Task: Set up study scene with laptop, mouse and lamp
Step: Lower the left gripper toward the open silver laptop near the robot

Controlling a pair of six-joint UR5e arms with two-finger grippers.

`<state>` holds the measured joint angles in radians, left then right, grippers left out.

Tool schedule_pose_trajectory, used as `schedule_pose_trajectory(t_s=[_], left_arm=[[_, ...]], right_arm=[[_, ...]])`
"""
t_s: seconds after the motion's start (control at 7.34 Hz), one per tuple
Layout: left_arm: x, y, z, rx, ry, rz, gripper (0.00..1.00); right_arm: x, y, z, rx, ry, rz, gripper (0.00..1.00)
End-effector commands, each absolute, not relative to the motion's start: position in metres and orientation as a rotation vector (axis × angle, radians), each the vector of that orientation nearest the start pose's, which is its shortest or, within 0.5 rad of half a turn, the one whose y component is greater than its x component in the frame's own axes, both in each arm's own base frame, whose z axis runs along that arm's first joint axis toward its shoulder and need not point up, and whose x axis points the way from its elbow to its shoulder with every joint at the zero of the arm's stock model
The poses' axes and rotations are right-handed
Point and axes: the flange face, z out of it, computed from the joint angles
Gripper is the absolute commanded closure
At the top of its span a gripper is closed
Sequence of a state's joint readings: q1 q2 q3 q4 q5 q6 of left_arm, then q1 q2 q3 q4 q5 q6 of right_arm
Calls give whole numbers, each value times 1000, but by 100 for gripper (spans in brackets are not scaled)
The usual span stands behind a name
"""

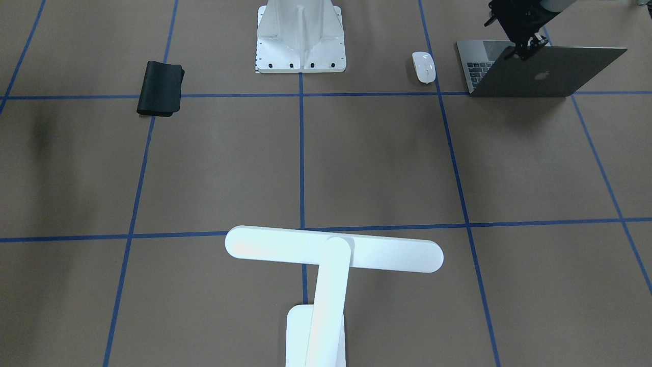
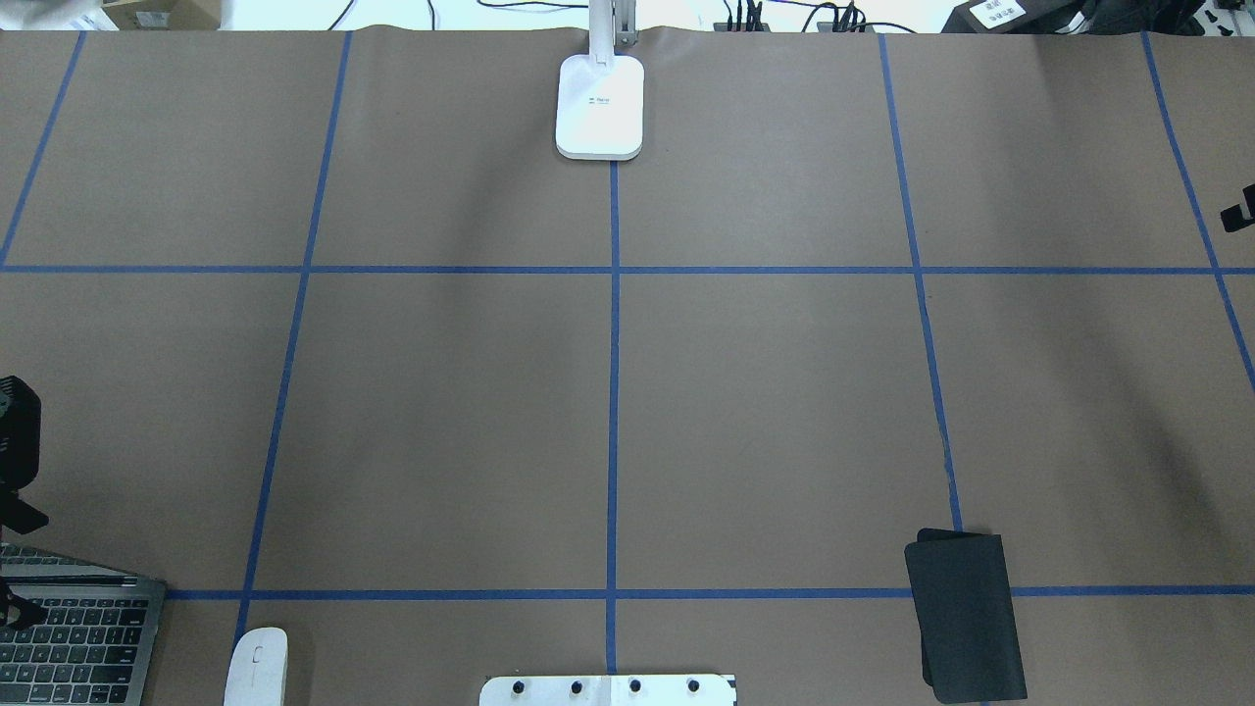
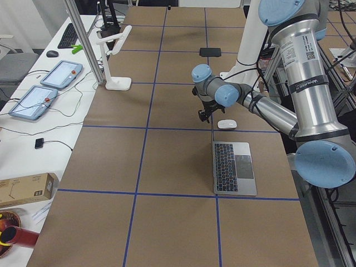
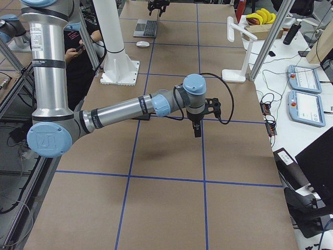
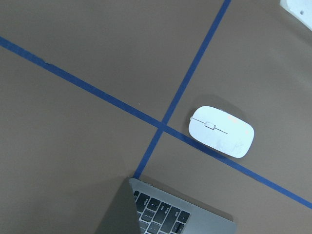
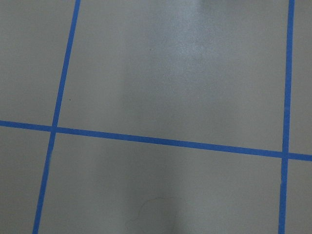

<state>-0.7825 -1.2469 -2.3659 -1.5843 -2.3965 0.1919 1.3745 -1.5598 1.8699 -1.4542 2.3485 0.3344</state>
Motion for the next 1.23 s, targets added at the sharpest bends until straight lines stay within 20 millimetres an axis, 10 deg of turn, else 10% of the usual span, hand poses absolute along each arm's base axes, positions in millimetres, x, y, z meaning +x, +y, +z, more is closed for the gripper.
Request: schedule_pose_trajectory(t_s=[0.0, 1.09], left_arm=[[185, -286, 405, 243, 948, 1112, 1], [181, -294, 424, 361, 794, 1315, 5]], right_arm=[[-35, -501, 491, 191, -844, -37, 0], [-36, -501, 491, 189, -844, -39, 0]])
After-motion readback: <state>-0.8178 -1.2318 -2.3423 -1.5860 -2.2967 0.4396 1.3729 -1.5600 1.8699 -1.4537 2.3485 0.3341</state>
